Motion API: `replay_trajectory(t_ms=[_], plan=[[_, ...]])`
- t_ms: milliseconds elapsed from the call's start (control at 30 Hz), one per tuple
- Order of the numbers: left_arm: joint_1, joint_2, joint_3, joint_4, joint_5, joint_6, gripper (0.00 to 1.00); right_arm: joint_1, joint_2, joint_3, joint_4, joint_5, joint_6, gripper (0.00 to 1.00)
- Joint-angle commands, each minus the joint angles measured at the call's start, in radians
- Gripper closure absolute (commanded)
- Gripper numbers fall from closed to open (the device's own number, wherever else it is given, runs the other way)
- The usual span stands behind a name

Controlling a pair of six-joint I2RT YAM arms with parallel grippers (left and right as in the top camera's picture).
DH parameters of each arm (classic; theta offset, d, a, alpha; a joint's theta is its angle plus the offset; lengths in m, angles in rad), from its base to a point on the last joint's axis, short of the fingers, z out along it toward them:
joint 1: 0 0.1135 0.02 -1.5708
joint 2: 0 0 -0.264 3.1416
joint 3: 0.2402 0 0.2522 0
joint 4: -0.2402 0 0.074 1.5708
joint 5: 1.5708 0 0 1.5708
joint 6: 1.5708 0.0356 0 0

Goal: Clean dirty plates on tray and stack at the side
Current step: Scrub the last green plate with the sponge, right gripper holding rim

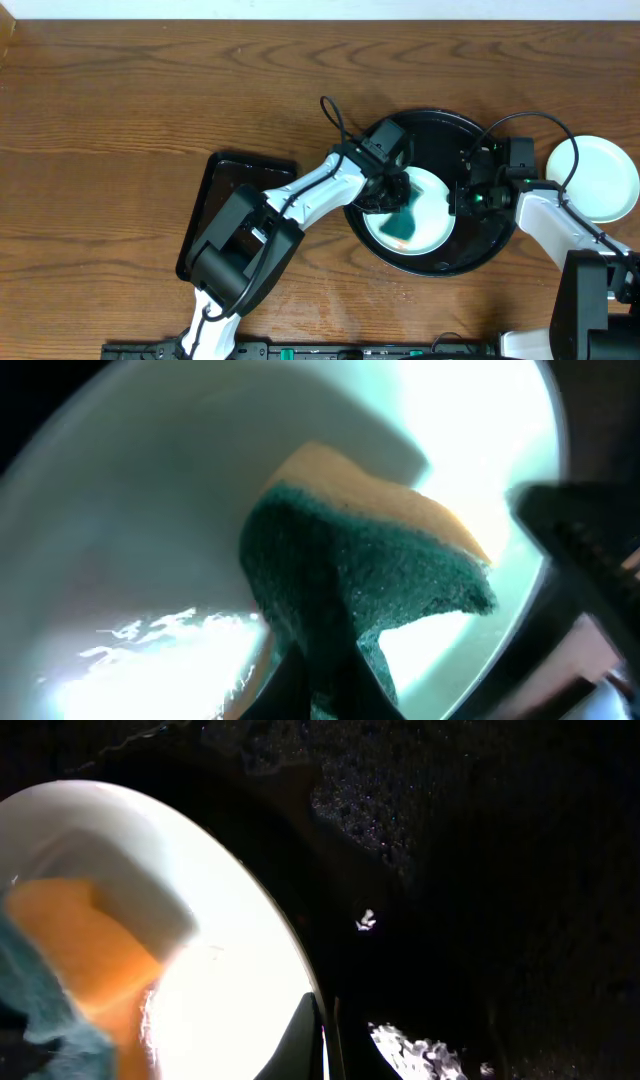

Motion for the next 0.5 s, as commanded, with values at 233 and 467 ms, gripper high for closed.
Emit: replay_trajectory(t_ms=[233, 467], plan=[[0.002, 0.041, 0.126, -0.278, -0.442, 0.097, 0.93, 0.03, 0.009, -0.044, 0.019, -0.011, 0.001, 0.99], [-0.03, 0.087, 0.126, -0.117, -0.11, 0.145, 0.93, 0.03, 0.009, -0.044, 0.019, -0.011, 0.0, 0.99]])
